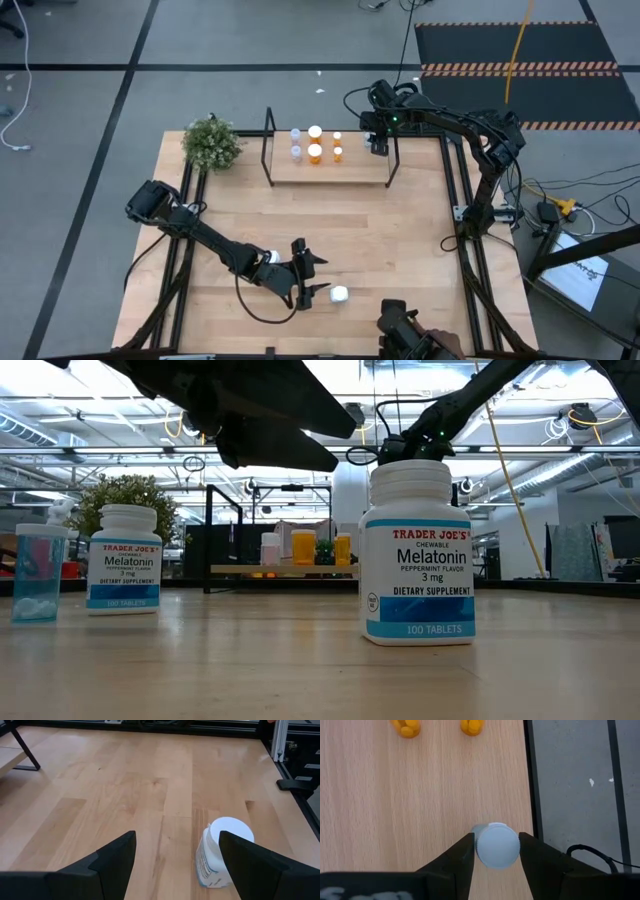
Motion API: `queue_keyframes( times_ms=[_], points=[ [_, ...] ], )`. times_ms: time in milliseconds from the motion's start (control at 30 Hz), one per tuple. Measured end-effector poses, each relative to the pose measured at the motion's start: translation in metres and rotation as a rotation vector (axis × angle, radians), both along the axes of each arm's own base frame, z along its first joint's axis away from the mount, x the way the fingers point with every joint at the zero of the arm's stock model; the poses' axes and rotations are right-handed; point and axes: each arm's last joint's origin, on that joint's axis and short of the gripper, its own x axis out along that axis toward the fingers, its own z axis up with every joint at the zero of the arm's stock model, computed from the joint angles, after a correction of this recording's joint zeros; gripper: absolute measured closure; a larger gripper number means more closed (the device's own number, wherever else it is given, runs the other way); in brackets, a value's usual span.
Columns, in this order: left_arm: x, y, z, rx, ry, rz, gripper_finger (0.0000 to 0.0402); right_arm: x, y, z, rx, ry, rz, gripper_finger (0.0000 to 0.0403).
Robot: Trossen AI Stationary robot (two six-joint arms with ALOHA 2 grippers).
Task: Pick and place medicine bottles onto shelf by color
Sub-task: Put the right blue pill bottle on the shelf, then put the blue pill bottle on the shelf aligned with the other blue pill bottle
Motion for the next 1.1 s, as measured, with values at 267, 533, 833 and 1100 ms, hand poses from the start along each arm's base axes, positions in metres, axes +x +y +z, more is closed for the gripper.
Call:
queue_keyframes(
  times_ms=[267,533,833,1100],
  points=[
    [0.000,0.000,0.000,-0.003,0.002,-0.004,0.0119,0.001,0.006,0.007,-0.006,-0.010,0.009,0.0254],
    [0.000,0.000,-0.001,-0.001,0.009,-0.004,0.0119,0.002,0.020,0.031,-0.043,-0.066,0.002,0.0254],
    [0.000,0.000,0.000,-0.009,0.000,-0.004,0.0119,-0.001,0.057,0.077,-0.156,-0.110,-0.025,0.0254],
    [-0.008,-0.005,0.005,0.002,0.034,-0.046,0.0119,-0.007,0.130,0.123,-0.096,-0.234,0.005,0.0254]
  ],
)
